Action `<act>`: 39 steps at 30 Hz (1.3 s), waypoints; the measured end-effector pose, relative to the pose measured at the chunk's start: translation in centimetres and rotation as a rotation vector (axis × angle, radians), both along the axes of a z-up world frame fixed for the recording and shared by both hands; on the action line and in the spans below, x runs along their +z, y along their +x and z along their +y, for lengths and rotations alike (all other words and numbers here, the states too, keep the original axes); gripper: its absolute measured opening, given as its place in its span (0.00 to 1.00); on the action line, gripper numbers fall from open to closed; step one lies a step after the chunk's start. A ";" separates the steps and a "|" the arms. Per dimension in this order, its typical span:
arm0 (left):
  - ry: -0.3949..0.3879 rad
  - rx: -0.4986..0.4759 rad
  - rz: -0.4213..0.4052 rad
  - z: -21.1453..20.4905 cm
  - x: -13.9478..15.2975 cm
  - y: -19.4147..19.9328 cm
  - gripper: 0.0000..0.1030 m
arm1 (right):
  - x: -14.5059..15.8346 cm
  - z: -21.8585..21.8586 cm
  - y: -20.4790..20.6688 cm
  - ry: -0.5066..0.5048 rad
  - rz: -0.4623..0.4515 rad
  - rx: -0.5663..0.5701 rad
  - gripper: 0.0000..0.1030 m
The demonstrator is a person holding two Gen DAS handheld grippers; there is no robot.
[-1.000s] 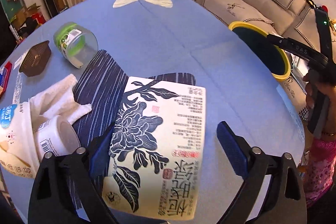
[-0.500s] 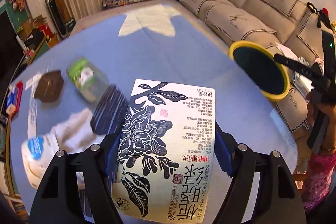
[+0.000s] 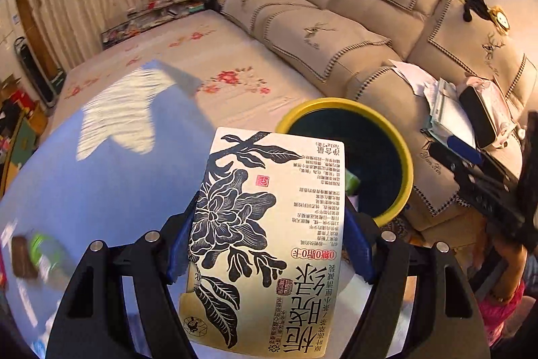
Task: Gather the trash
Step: 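Carry the tea carton over the bin with the left gripper, then open the left gripper to drop the tea carton into the bin, then withdraw the left gripper while the right gripper moves to the clear green-lidded jar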
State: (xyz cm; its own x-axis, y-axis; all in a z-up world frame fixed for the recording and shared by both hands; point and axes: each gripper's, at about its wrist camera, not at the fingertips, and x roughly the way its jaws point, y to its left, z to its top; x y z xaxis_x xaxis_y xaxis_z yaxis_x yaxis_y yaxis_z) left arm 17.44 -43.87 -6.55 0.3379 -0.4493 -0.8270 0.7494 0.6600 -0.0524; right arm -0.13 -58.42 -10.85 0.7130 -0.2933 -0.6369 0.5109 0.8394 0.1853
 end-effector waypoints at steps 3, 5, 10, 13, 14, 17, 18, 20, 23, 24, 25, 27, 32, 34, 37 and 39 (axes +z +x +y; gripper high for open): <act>0.015 -0.035 0.038 -4.8 -1.3 1.5 0.72 | -0.7 -1.5 -1.1 0.013 0.005 -0.034 0.61; 0.025 -0.055 0.058 -7.8 -2.6 2.4 0.72 | -1.2 -2.7 -2.0 0.027 0.013 -0.060 0.61; 0.097 -0.081 0.073 -13.6 -6.5 3.7 0.72 | -2.8 -4.7 -3.9 0.058 0.037 -0.113 0.62; 0.133 -0.082 0.075 -16.2 -8.5 4.2 0.72 | -3.6 -5.5 -4.7 0.068 0.050 -0.130 0.62; 0.141 -0.081 0.078 -16.8 -9.1 4.4 0.72 | -3.8 -5.7 -4.9 0.072 0.053 -0.135 0.61; 0.156 -0.072 0.084 -18.3 -10.5 4.6 0.72 | -4.2 -6.0 -5.3 0.080 0.058 -0.146 0.62; 0.159 -0.069 0.085 -18.4 -10.8 4.6 0.73 | -4.2 -5.8 -5.3 0.082 0.059 -0.147 0.62; 0.161 -0.063 0.089 -18.5 -11.1 4.7 0.82 | -4.3 -5.8 -5.4 0.086 0.063 -0.146 0.62; 0.149 -0.046 0.072 -17.9 -10.0 4.8 0.83 | -4.1 -5.5 -5.2 0.088 0.063 -0.140 0.61; 0.141 -0.042 0.067 -17.5 -9.4 4.7 0.83 | -4.0 -5.4 -5.1 0.087 0.062 -0.137 0.62; 0.124 -0.038 0.057 -16.6 -8.1 4.6 0.83 | -3.9 -5.2 -5.1 0.085 0.061 -0.132 0.62; 0.077 -0.031 0.035 -14.7 -5.3 3.8 0.83 | -3.8 -4.7 -4.9 0.081 0.063 -0.120 0.62; -0.069 0.014 -0.049 -7.4 2.0 1.0 0.92 | -3.3 -2.7 -3.5 0.071 0.070 -0.065 0.64; -0.113 0.047 -0.071 -3.6 4.2 -0.1 0.93 | -3.0 -1.5 -2.6 0.062 0.071 -0.026 0.64; -0.163 0.106 -0.082 2.4 6.4 -1.2 0.94 | -2.2 0.9 -1.0 0.042 0.067 0.043 0.64; -0.191 0.167 -0.105 6.7 7.5 -1.8 0.95 | -1.5 2.7 0.1 0.030 0.062 0.093 0.64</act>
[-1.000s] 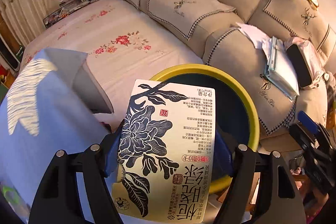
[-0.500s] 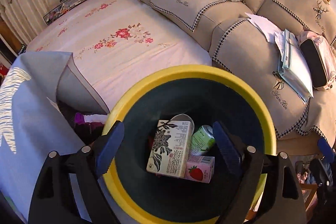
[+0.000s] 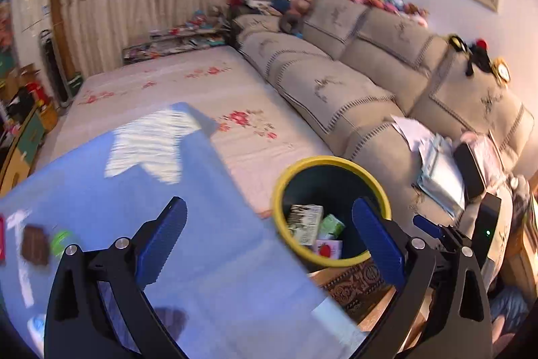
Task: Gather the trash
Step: 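Withdraw the left gripper while the right gripper moves to the clear green-lidded jar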
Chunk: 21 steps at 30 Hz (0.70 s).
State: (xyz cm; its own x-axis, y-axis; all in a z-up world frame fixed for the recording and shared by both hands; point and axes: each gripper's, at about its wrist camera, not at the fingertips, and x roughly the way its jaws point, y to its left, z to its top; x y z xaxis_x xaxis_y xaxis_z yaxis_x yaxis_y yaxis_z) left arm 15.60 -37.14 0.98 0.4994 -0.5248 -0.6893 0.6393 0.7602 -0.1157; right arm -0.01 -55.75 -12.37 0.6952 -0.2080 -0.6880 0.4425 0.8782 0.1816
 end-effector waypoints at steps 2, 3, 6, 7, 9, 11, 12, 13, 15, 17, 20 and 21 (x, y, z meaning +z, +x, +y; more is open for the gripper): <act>-0.024 0.073 -0.033 5.1 0.9 -0.7 0.95 | 0.7 1.9 1.2 -0.003 -0.006 0.057 0.64; -0.032 0.114 -0.053 7.5 1.2 -1.2 0.95 | 1.0 2.8 1.8 -0.006 -0.008 0.085 0.64; -0.048 0.233 -0.103 13.9 1.5 -2.0 0.95 | 1.9 6.4 4.0 -0.014 -0.014 0.185 0.64; -0.047 0.279 -0.119 16.3 1.5 -2.4 0.95 | 2.2 7.3 4.7 -0.013 -0.016 0.211 0.64; -0.038 0.358 -0.141 20.6 1.0 -2.9 0.95 | 2.6 9.6 6.2 -0.011 -0.020 0.266 0.64; -0.025 0.417 -0.151 23.5 0.4 -3.2 0.95 | 3.1 12.3 7.9 -0.027 -0.020 0.326 0.64; -0.016 0.451 -0.158 25.5 -0.1 -3.4 0.95 | 3.3 13.4 8.5 -0.030 -0.022 0.350 0.64; -0.010 0.475 -0.163 26.7 -0.4 -3.3 0.95 | 3.4 14.6 9.2 -0.028 -0.024 0.384 0.64; 0.016 0.544 -0.170 29.5 -1.6 -3.1 0.95 | 3.7 17.0 10.5 -0.023 -0.025 0.443 0.64; 0.023 0.593 -0.169 31.8 -2.8 -3.0 0.95 | 3.9 19.5 11.8 -0.039 -0.028 0.497 0.64; 0.014 0.670 -0.153 34.9 -4.8 -2.2 0.95 | 3.8 23.0 13.9 -0.030 -0.021 0.588 0.64; 0.009 0.687 -0.150 35.7 -5.5 -2.0 0.95 | 3.7 23.8 14.4 -0.024 -0.017 0.608 0.64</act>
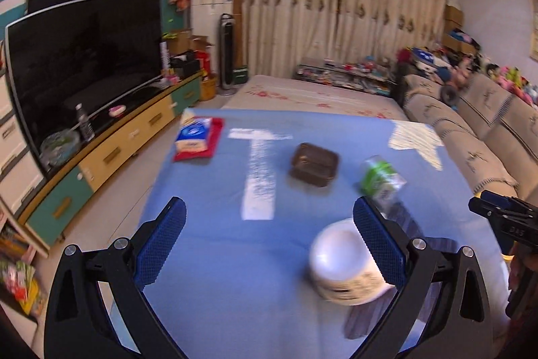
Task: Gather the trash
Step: 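Withdraw the left gripper while the right gripper moves to the clear green-lidded jar, then grasp the clear green-lidded plastic jar with the right gripper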
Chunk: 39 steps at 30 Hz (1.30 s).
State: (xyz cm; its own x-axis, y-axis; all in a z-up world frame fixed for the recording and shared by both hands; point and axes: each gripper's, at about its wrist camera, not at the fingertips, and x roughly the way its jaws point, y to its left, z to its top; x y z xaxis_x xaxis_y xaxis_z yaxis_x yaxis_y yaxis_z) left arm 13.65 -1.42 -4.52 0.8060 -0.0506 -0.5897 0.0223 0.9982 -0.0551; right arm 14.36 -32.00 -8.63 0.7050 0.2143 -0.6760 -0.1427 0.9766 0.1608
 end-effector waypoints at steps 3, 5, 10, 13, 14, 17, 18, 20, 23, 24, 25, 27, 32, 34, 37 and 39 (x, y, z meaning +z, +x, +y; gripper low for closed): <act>-0.001 0.025 0.016 1.6 -2.0 0.4 0.95 | -0.5 2.9 1.7 -0.014 0.013 0.055 0.64; -0.004 0.024 0.021 2.1 -2.9 0.7 0.95 | -0.9 5.0 2.9 -0.030 0.024 0.087 0.64; -0.010 0.015 0.008 2.5 -4.3 1.1 0.95 | -2.2 7.7 5.7 -0.084 0.067 0.115 0.64; -0.022 0.000 0.017 2.4 -4.8 1.6 0.95 | -3.1 8.6 7.4 -0.099 0.100 0.121 0.64; -0.023 -0.004 0.023 2.5 -5.0 1.7 0.95 | -3.5 9.1 7.9 -0.102 0.107 0.122 0.64; -0.033 -0.013 0.034 2.4 -5.5 2.0 0.95 | -4.3 9.8 9.3 -0.105 0.131 0.113 0.64; -0.037 -0.017 0.036 2.4 -5.6 2.1 0.95 | -4.5 9.8 9.6 -0.101 0.139 0.113 0.64; -0.040 -0.023 0.038 2.3 -5.8 2.2 0.95 | -5.1 10.0 10.2 -0.092 0.157 0.114 0.64; -0.044 -0.029 0.037 2.0 -5.9 2.2 0.95 | -5.2 10.1 10.3 -0.086 0.154 0.114 0.53; -0.046 -0.030 0.038 2.0 -5.9 2.2 0.95 | -5.2 10.1 10.4 -0.085 0.151 0.117 0.49; -0.049 -0.032 0.038 1.9 -5.9 2.2 0.95 | -5.0 10.1 10.4 -0.085 0.146 0.117 0.47; -0.052 -0.035 0.039 2.0 -5.8 2.0 0.95 | -4.4 10.1 10.2 -0.073 0.119 0.114 0.47; -0.053 -0.044 0.029 1.6 -5.2 1.4 0.95 | -1.6 9.3 8.1 -0.052 0.037 0.116 0.46; -0.055 -0.047 0.021 1.5 -4.9 1.0 0.95 | -0.6 8.7 7.1 -0.046 0.013 0.109 0.46; -0.069 -0.047 0.015 1.5 -4.4 0.4 0.95 | 0.3 7.6 5.5 -0.028 -0.002 0.104 0.46; -0.083 -0.051 0.015 1.5 -4.1 0.0 0.95 | 0.5 7.1 4.6 -0.021 -0.002 0.101 0.46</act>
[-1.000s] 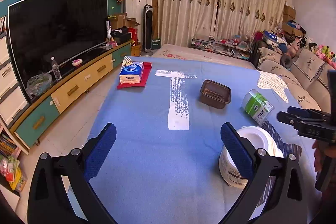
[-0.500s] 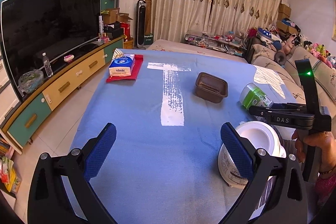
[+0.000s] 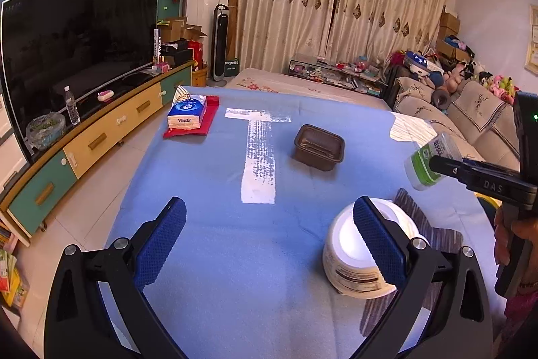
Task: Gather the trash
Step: 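Grasp the clear green-lidded plastic jar with the right gripper, then carry the jar over the bin with the right gripper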
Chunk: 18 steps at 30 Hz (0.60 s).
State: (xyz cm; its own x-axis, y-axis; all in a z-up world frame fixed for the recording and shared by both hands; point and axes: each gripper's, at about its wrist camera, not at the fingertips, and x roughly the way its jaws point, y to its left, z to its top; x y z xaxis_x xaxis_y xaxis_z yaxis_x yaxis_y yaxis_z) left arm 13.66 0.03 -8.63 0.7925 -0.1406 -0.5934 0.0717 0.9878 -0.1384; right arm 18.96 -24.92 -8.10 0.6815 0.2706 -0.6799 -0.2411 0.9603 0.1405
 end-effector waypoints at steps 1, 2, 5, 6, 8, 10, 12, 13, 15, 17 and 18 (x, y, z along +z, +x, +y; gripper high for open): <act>-0.007 -0.003 -0.001 -0.1 0.2 -0.4 0.95 | 0.1 -0.3 -0.5 0.006 0.000 -0.002 0.46; -0.010 -0.005 -0.004 -0.2 0.3 -0.6 0.95 | 0.2 -0.7 -1.0 0.011 -0.002 -0.006 0.46; -0.005 -0.018 -0.012 -0.7 0.9 -1.4 0.95 | 0.5 -1.6 -2.3 0.015 -0.009 -0.023 0.46; -0.002 -0.025 -0.014 -1.0 1.1 -1.7 0.95 | 0.6 -1.9 -2.7 0.015 -0.011 -0.029 0.46; 0.004 -0.035 -0.021 -1.4 1.6 -2.3 0.95 | 0.9 -2.7 -3.6 0.008 -0.022 -0.050 0.46; 0.009 -0.048 -0.027 -2.0 2.1 -2.7 0.95 | 1.2 -3.7 -4.4 -0.007 -0.034 -0.076 0.46; 0.012 -0.061 -0.030 -2.7 2.6 -3.1 0.95 | 1.5 -4.9 -5.0 -0.011 -0.045 -0.102 0.46; 0.013 -0.070 -0.031 -3.1 2.8 -3.3 0.95 | 1.6 -5.7 -5.4 -0.011 -0.048 -0.117 0.46; 0.016 -0.085 -0.033 -4.0 3.1 -3.5 0.95 | 1.6 -7.7 -6.1 -0.008 -0.052 -0.152 0.46; 0.017 -0.096 -0.034 -4.7 3.4 -3.7 0.95 | 1.7 -9.4 -6.7 -0.010 -0.052 -0.186 0.46; 0.014 -0.102 -0.032 -5.1 3.5 -3.8 0.95 | 1.7 -10.4 -7.1 -0.015 -0.054 -0.207 0.46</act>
State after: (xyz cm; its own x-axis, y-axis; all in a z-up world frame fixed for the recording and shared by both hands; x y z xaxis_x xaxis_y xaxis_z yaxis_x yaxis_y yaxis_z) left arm 9.87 -5.07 -5.17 0.7933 -0.2138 -0.5701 0.1765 0.9769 -0.1207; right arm 11.88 -35.33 -6.39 0.7569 0.1106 -0.6442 -0.0448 0.9920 0.1177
